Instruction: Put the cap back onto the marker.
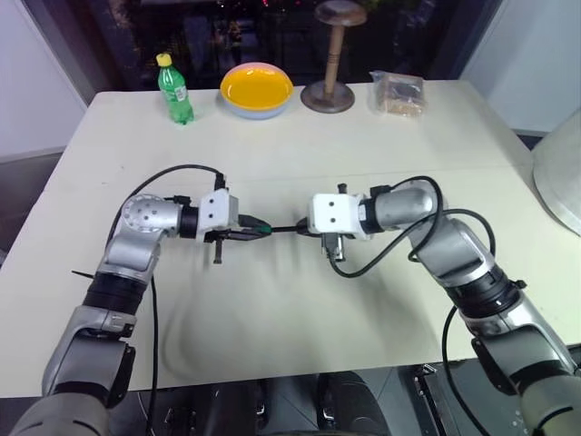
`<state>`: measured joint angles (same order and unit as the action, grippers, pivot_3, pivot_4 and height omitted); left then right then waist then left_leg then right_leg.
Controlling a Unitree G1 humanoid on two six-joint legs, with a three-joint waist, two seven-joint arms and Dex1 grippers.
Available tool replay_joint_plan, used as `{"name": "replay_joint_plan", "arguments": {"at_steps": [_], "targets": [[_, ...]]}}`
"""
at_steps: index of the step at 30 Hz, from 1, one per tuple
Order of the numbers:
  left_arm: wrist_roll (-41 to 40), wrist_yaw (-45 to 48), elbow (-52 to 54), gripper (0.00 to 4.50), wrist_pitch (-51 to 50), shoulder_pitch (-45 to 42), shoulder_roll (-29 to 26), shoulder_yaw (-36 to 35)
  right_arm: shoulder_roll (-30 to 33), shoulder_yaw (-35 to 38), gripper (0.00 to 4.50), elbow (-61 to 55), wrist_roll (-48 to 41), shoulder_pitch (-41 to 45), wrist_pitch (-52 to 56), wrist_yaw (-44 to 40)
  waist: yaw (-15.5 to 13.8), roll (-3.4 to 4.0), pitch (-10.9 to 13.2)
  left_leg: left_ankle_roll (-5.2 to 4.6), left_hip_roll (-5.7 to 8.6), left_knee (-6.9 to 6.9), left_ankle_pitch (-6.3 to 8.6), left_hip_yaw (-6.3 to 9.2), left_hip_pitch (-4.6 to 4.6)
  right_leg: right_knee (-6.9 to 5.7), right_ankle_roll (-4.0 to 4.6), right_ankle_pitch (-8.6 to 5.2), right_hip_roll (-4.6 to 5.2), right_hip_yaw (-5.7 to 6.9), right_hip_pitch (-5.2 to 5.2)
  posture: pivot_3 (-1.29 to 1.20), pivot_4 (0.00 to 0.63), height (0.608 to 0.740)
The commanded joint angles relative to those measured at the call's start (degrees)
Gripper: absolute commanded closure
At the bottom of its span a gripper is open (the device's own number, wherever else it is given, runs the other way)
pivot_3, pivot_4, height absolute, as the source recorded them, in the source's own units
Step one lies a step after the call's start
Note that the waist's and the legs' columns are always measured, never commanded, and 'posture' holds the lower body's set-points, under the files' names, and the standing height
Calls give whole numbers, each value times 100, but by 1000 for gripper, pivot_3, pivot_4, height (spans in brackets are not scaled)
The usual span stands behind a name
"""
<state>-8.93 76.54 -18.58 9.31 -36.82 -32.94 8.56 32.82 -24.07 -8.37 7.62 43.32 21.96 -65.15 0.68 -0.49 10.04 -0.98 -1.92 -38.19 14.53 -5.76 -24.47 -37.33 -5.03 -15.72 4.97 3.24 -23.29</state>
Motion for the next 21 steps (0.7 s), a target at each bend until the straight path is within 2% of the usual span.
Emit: {"name": "replay_joint_plan", "arguments": {"at_steps": [1, 9, 21], "targets": [[65, -146, 63, 4500, 154, -91, 122, 88, -292, -178, 4457, -255, -162, 221, -235, -92, -1, 0, 0, 0, 0, 0, 0, 0, 0, 0, 0, 0, 0, 0, 0, 0, 150, 740], [187, -251, -17, 4500, 237, -42, 148, 71, -331, -153, 4457, -289, -139, 226, -183, -127, 0, 0, 0, 0, 0, 0, 0, 0, 0, 0, 0, 0, 0, 0, 0, 0, 150, 740], [-125, -281, 200, 4500, 99, 5, 302, -127, -325, -135, 4457, -333, -130, 130, -102, -139, 0, 0, 0, 0, 0, 0, 0, 0, 0, -1, 0, 0, 0, 0, 0, 0, 150, 740]]}}
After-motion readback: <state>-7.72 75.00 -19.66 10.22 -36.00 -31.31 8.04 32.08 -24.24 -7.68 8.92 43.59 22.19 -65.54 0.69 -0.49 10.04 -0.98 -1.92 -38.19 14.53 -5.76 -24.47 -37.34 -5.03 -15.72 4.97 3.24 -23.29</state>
